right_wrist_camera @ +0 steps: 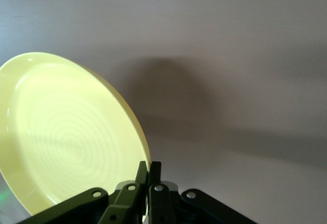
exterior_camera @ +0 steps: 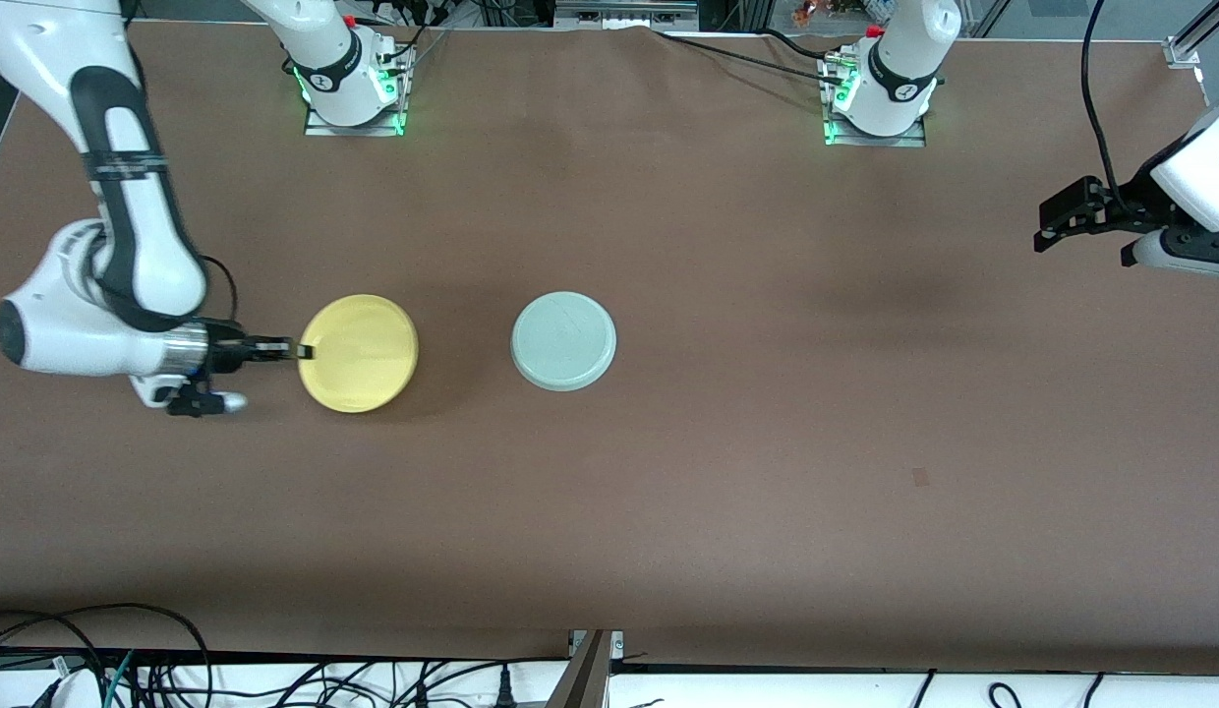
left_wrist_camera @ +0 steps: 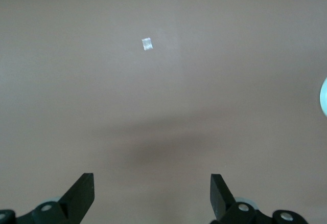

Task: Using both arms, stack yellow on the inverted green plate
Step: 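Carry the yellow plate onto the inverted green plate with the right gripper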

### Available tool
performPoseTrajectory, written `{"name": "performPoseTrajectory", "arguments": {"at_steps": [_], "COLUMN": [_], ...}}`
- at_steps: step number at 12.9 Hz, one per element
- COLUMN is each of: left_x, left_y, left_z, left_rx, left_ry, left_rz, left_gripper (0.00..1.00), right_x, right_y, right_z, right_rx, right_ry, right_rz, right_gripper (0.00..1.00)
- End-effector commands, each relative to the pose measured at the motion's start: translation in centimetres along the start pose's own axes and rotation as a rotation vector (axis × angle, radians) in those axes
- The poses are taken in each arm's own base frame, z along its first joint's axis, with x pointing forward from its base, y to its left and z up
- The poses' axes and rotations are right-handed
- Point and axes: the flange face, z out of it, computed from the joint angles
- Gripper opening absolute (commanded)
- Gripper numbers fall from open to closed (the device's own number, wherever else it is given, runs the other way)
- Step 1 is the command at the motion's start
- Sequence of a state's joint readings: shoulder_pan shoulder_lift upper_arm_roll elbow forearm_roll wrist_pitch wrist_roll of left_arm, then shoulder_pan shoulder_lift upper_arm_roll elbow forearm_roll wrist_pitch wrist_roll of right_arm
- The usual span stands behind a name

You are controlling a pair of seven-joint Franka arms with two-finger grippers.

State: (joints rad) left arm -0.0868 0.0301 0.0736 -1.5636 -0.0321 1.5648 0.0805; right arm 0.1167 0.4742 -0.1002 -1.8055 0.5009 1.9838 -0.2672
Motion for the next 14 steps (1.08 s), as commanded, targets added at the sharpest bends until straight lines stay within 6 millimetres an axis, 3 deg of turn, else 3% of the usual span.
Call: {"name": "performPoseTrajectory", "arguments": {"at_steps": [1, 2, 4, 6, 8, 14], "left_x": [1.1, 1.0, 1.1, 1.1, 1.1, 1.1], "left_y": [0.2, 0.1, 0.2, 0.4, 0.4, -0.1], "left_z": [-0.8, -0.9, -0.8, -0.7, -0.7, -0.7], "left_rx": [0.013, 0.015, 0.015, 0.01, 0.009, 0.009], "left_ry": [0.013, 0.014, 0.013, 0.011, 0.011, 0.012], "left_rz": [-0.05, -0.043, -0.052, -0.049, -0.047, -0.055], "left_gripper": [1.0, 1.0, 1.0, 1.0, 1.0, 1.0], "right_x": [0.8, 0.5, 0.0, -0.2, -1.1, -1.6], "right_y": [-9.2, -11.6, -16.0, -17.4, -20.3, -20.9], "right_z": [4.7, 7.3, 10.1, 12.3, 14.1, 16.7], "right_rx": [-0.054, -0.07, -0.099, -0.112, -0.127, -0.142], "right_ry": [-0.014, -0.04, -0.003, -0.003, 0.001, -0.029], "right_rz": [-0.035, -0.057, -0.125, -0.146, -0.211, -0.241], "right_gripper": [0.0, 0.0, 0.0, 0.0, 0.0, 0.0]}}
